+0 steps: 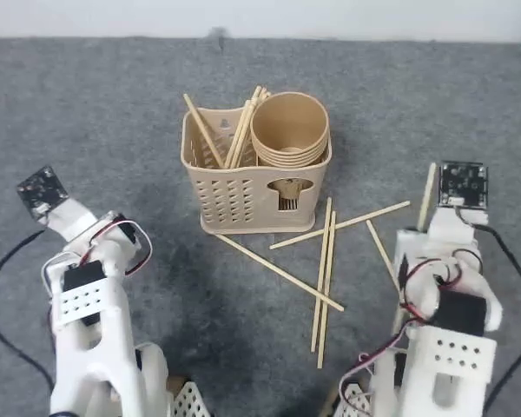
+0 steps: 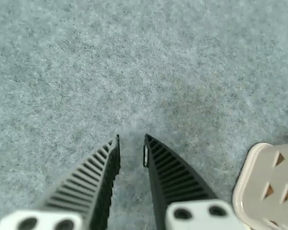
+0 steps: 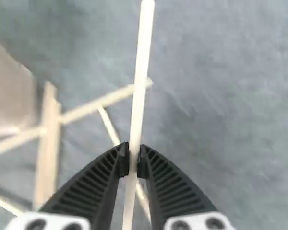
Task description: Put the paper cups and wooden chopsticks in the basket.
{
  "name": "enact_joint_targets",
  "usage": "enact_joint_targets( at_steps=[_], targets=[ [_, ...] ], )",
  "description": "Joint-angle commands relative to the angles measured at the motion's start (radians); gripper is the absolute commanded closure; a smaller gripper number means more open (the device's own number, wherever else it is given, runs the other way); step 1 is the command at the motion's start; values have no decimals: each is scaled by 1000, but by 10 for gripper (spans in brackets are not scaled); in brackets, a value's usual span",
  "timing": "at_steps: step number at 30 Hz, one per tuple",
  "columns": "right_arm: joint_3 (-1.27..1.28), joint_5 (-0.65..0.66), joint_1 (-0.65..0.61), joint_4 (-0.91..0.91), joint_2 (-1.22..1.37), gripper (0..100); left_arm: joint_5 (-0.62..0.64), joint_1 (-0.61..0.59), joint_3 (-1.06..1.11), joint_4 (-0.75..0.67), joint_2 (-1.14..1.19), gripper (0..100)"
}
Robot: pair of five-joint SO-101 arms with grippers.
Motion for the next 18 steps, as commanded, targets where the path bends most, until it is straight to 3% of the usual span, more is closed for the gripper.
enact_joint_targets(
  at_steps=[1, 9, 18],
  targets=[
    [-106, -112, -107, -58, -28, 990, -12, 6, -5, -25, -2, 920],
    [-189, -212, -237, -309, -30, 990, -12, 6, -5, -34, -2, 920],
    [-442, -216, -443, -352, -31, 990, -12, 6, -1, -58, -2, 920]
  ],
)
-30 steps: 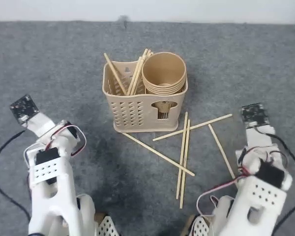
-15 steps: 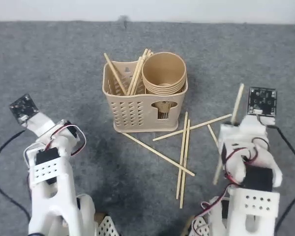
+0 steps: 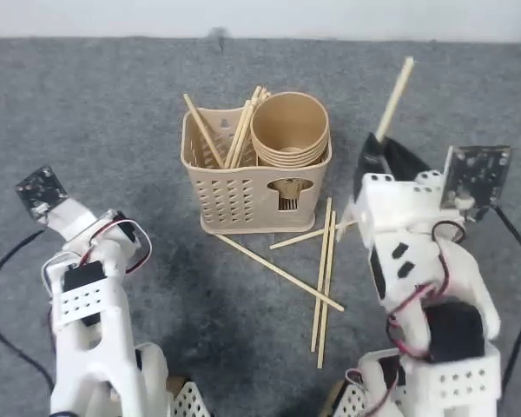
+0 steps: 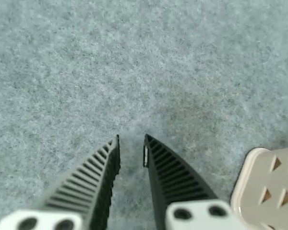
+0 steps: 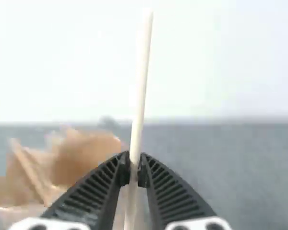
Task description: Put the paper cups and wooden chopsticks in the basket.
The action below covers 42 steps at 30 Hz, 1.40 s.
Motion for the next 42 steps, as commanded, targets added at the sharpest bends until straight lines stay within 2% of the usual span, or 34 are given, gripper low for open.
enact_joint_targets(
  at_steps=[1, 5, 10, 15, 25, 29, 35, 40, 42],
  targets=[
    [-140, -12, -104, -47, -25, 990, -12, 6, -5, -31, -2, 920],
    [-153, -12, -228, -234, -13, 990, -12, 6, -5, -31, -2, 920],
    [-100, -5, -312, -504, 5, 990, -12, 6, -5, -31, -2, 920],
    [-48, -3, -323, -742, 133, 990, -12, 6, -5, -31, -2, 920],
    [-52, -3, -334, -1038, 530, 990, -12, 6, -5, -31, -2, 920],
    [-49, 6, -334, -1098, 633, 990, -12, 6, -5, -31, -2, 920],
    [23, 133, -355, -1082, 694, 983, -12, 6, -8, -31, -2, 920],
    [77, 160, -372, -1082, 717, 890, -12, 6, -8, -32, -2, 920],
    [77, 160, -381, -1082, 702, 882, -12, 6, -8, -32, -2, 920]
  ],
)
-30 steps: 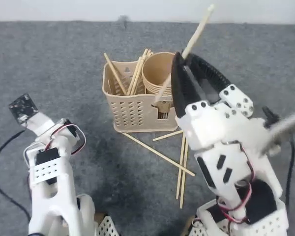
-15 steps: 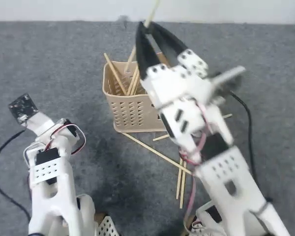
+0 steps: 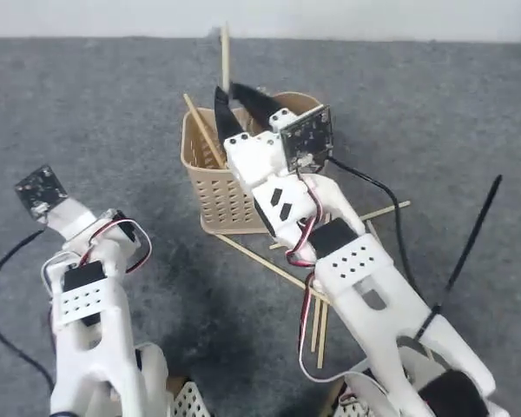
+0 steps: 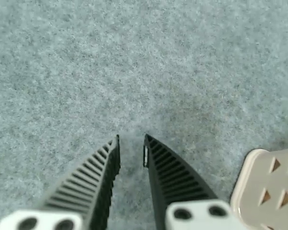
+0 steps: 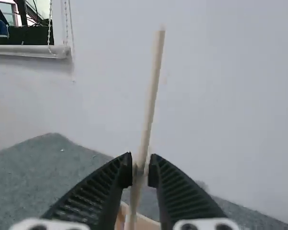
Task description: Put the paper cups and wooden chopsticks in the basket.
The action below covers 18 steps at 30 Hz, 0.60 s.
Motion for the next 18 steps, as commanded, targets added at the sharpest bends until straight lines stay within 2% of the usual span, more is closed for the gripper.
enact_joint_targets(
  at_steps=[1, 3, 5, 12, 18],
  targets=[
    [-12, 21, -22, -15, -39, 890, -12, 6, -8, -26, -2, 920],
    [-12, 21, -25, 5, -88, 909, -12, 6, -8, -26, -2, 920],
    [-18, 18, -25, 102, -165, 914, -12, 6, -8, -26, -2, 920],
    [-48, 17, -8, 631, -506, 913, -12, 6, -8, -26, -2, 920],
    [-54, 20, 107, 1010, -745, 913, -12, 5, -7, -26, -2, 920]
  ],
)
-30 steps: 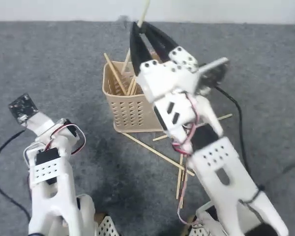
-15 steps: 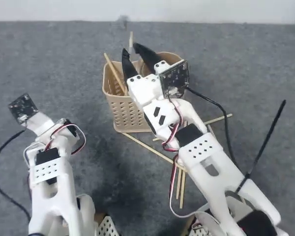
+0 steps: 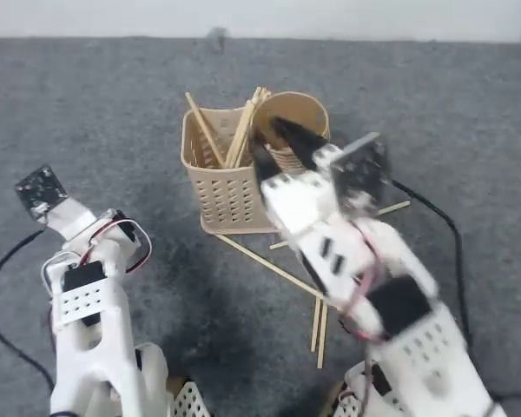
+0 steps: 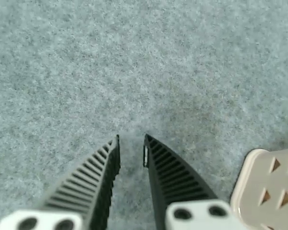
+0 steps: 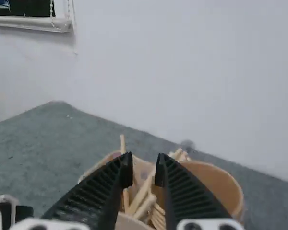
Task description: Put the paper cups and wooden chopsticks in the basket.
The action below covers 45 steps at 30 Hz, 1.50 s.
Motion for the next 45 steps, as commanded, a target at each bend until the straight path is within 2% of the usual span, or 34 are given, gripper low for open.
enact_joint_targets(
  at_steps=[1, 6, 11, 17, 24, 39, 45],
  targets=[
    [-60, 20, 101, 234, -147, 913, -12, 3, -5, -26, -2, 920],
    [-94, 23, 257, 526, -180, 913, -12, 0, -4, -26, -2, 920],
    [-63, 61, 417, 720, -114, 916, -12, 0, -4, -25, 0, 920],
    [23, 213, 536, 756, 85, 919, -12, 0, 2, -23, -2, 920],
    [26, 342, 568, 624, 374, 919, -12, 0, 8, -25, -2, 920],
    [20, 417, 565, 143, 905, 919, -14, 3, 5, -26, -3, 920],
    [-83, 417, 564, 101, 1073, 919, -14, 5, 4, -26, -3, 920]
  ],
)
